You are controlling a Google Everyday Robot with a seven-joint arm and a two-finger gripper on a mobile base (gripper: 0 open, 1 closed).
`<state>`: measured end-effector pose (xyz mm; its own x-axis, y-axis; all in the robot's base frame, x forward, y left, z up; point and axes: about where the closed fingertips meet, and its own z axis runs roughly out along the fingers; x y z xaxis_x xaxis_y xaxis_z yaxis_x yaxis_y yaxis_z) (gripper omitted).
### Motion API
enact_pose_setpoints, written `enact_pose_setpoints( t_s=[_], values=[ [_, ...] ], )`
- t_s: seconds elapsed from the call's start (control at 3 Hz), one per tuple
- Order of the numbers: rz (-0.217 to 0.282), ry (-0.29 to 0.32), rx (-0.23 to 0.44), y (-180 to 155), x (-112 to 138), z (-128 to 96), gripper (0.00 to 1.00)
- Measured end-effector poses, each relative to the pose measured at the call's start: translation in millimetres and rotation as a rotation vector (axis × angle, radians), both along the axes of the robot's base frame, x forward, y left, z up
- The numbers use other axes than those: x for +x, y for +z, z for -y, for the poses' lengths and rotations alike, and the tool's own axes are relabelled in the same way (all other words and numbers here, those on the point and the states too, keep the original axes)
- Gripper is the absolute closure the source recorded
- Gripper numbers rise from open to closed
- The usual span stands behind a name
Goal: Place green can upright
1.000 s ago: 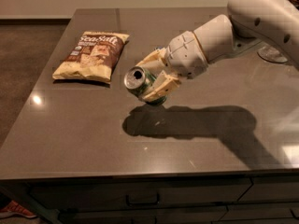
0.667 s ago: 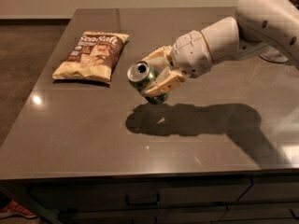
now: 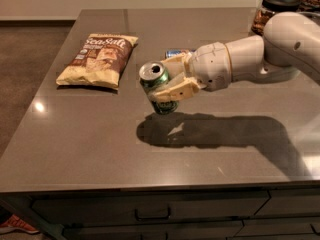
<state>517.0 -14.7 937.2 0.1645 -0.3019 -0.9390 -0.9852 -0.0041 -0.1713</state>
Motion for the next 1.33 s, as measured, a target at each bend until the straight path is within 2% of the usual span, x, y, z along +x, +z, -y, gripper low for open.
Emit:
enact_pose_setpoints(
  t_s=[0.33,0.67,1.33],
  values=[
    [-0.032,-0.077,0.075,0,2,3,1.0],
    [-0.037,-0.187,0.168,-2,4,7,1.0],
    [-0.01,-0.298,0.255,-13,7,10,1.0]
  ],
)
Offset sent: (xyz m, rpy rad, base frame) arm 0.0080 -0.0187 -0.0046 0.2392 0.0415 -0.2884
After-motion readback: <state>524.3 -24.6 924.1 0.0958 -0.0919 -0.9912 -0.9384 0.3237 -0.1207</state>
